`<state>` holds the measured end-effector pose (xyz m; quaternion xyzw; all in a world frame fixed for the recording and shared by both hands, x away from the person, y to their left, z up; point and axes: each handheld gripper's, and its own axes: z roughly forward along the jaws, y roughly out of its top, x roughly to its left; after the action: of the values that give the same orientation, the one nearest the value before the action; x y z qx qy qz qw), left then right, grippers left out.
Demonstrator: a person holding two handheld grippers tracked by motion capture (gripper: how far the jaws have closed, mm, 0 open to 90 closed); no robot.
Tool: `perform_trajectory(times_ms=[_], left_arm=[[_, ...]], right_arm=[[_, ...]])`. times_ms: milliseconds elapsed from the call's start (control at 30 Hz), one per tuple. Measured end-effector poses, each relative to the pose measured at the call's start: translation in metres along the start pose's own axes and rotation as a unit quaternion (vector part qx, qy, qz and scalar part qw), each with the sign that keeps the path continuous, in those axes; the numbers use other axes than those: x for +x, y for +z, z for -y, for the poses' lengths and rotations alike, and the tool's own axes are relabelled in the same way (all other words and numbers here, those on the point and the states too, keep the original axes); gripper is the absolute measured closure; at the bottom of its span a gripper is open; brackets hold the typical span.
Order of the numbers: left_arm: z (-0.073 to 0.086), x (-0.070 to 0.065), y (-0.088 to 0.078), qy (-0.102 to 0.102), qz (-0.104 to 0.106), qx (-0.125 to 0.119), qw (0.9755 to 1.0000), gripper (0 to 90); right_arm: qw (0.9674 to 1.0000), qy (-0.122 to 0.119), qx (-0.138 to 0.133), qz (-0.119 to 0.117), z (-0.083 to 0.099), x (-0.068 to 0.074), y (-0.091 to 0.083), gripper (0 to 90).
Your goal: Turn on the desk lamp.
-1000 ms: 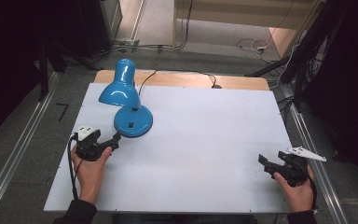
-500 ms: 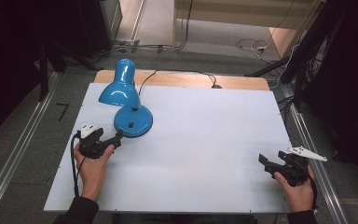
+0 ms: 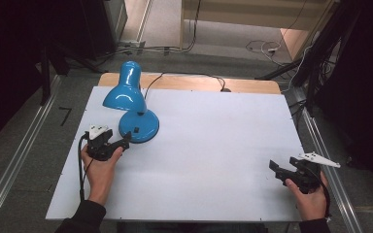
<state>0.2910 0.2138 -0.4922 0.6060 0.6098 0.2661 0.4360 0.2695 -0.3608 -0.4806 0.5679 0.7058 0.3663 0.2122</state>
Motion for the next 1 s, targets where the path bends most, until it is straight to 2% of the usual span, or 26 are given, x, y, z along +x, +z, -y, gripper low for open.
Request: perform_trajectory(times_ms=[533, 700, 1000], left_arm=[[-0.008, -0.006, 0.012, 0.010, 0.003, -0.005, 0.9999, 35.9], [-0.011, -0.006, 0.015, 0.015, 0.004, 0.000, 0.9999, 46.4], [-0.015, -0.010, 0.022, 0.028, 0.013, 0.005, 0.9995, 80.5]], right_arm=[[1.0000, 0.001, 0.000, -0.003, 0.000, -0.001, 0.000, 14.1], [1.0000, 0.000, 0.000, -0.004, 0.000, -0.001, 0.000, 14.2], [1.0000, -0.003, 0.002, -0.004, 0.000, 0.000, 0.001, 14.3]])
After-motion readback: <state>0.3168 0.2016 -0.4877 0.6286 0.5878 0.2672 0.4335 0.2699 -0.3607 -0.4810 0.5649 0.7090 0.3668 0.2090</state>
